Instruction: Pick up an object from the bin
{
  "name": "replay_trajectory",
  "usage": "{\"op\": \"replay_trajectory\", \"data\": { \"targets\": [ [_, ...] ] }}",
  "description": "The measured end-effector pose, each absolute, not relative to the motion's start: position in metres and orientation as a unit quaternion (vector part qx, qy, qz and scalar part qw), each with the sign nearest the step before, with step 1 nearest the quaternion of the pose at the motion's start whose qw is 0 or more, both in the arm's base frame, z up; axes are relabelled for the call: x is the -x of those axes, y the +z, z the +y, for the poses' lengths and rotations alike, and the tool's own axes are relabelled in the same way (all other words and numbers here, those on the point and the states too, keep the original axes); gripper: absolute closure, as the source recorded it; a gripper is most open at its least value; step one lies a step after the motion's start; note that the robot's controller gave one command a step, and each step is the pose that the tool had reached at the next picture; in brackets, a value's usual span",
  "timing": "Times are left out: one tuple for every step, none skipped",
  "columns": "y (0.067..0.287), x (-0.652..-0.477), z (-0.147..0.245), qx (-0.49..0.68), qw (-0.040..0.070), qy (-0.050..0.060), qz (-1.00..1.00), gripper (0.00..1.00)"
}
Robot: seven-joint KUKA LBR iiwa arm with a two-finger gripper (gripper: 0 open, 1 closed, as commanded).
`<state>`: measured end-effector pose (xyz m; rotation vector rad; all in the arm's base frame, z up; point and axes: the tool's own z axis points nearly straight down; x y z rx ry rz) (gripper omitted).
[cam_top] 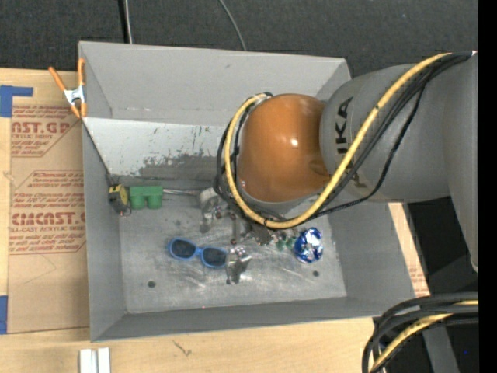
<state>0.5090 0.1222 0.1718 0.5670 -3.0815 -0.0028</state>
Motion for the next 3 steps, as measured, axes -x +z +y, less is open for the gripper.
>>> {"op": "replay_trajectory", "data": {
  "targets": [
    [0.078,-0.53,0.099,-0.161,0.001,-0.001,-0.987,0.0],
    [0.081,-0.53,0.1,-0.162,0.0,-0.001,-0.987,1.0],
    [0.228,-0.547,0.082,-0.152,-0.006,0.0,-0.988,1.0]
  ]
}}
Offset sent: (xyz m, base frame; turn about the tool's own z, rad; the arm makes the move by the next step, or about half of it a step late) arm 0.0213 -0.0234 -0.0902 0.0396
